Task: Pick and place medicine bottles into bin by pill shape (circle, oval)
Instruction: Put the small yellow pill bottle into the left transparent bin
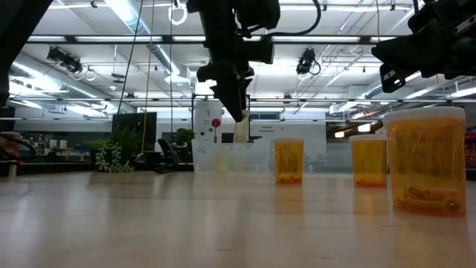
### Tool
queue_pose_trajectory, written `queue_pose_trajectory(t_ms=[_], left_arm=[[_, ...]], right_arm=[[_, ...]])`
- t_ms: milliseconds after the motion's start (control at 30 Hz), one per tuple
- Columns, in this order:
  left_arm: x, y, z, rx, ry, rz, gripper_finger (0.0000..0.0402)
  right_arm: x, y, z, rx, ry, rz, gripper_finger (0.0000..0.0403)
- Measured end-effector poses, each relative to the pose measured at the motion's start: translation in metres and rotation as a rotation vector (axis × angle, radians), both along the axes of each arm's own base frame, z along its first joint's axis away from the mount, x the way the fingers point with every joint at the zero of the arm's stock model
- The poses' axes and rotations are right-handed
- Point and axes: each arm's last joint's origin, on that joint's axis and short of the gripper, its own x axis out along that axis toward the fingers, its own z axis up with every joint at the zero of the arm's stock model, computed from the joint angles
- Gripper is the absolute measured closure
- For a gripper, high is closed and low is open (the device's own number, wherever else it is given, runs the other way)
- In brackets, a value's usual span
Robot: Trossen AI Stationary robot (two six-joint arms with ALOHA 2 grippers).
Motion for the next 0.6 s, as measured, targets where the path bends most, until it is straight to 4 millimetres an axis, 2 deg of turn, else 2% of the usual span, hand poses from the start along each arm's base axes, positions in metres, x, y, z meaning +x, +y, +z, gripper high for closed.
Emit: queue_pose_trajectory(t_ms=[200, 400, 600], left_arm=[[-0.001, 0.032, 0.002, 0.049, -0.018, 0.024, 0.0265], [0.000, 0.055, 0.012, 0.087, -0.103, 0.031, 0.0271], [0.003, 0.076, 0.017, 0.141, -0.175, 0.016, 0.0260]], right_arm=[[0.000, 0.000, 0.000, 0.000, 0.000, 0.000, 0.0349], [0.000, 0.000, 0.000, 0.000, 0.001, 0.000, 0.0349], [0.000, 0.000, 0.000, 0.000, 0.000, 0.000, 0.0349]])
